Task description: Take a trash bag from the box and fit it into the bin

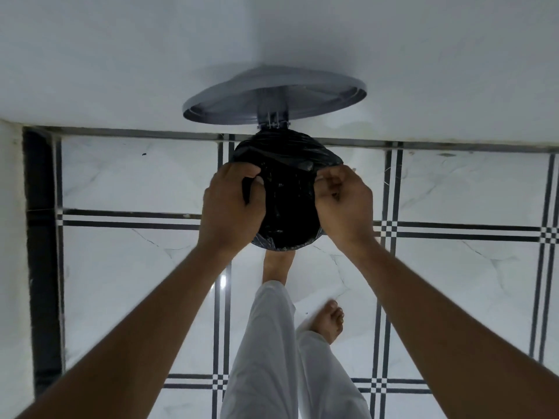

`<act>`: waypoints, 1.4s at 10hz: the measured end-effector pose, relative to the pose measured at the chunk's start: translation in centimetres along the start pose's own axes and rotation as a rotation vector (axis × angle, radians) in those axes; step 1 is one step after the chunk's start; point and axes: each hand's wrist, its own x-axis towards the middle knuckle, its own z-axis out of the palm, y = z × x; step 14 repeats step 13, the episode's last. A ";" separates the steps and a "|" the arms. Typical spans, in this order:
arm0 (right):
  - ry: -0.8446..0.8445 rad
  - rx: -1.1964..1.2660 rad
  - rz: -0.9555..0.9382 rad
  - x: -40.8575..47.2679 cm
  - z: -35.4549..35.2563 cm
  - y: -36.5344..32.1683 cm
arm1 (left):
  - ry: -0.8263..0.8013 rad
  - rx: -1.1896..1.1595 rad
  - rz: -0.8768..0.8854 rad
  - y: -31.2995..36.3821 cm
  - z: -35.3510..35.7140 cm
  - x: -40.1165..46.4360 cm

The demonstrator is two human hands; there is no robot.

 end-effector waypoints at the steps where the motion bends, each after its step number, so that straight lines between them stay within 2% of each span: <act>1: 0.172 0.080 -0.136 -1.5 -1.7 -3.8 | 0.280 0.206 0.257 3.9 -2.2 -1.5; 2: 0.334 0.132 -0.232 -1.8 -3.8 -7.0 | 0.505 0.227 0.368 7.5 -4.3 -1.9; 3: 0.301 0.178 -0.224 -1.3 -5.3 -8.8 | 0.438 0.161 0.283 8.7 -5.3 -0.8; 4: 0.233 0.198 -0.217 -0.5 -5.5 -9.2 | 0.292 0.139 0.213 7.6 -5.6 -0.1; 5: 0.219 0.171 -0.210 0.2 -5.2 -8.2 | 0.356 0.136 0.235 6.5 -5.9 -0.1; 6: 0.305 0.020 -0.241 0.6 -4.4 -6.2 | 0.367 0.203 0.166 4.8 -5.2 -0.1; 7: 0.117 -0.067 -0.184 0.3 -2.1 -2.8 | 0.145 0.228 0.116 1.1 -2.1 0.0; 8: -0.158 -0.264 -0.020 -0.7 1.1 1.4 | -0.095 0.303 0.050 -2.0 1.7 -0.4; 9: -0.353 -0.462 0.054 -1.5 4.1 4.6 | -0.218 0.387 -0.013 -4.4 4.8 -0.4; 10: -0.366 -0.544 0.049 -1.8 5.3 5.4 | -0.255 0.432 -0.046 -5.5 6.4 0.2; 11: -0.397 -0.477 0.117 -1.2 4.9 4.7 | -0.252 0.410 -0.071 -5.2 6.5 0.4; 12: -0.318 -0.176 0.214 -1.1 3.2 3.1 | -0.234 0.285 -0.108 -3.4 5.6 0.0; 13: -0.241 -0.020 0.241 -1.2 0.9 0.0 | -0.172 0.168 -0.083 -0.6 3.9 0.1; 14: -0.241 -0.020 0.241 -1.2 0.9 0.0 | -0.172 0.168 -0.083 -0.6 3.9 0.1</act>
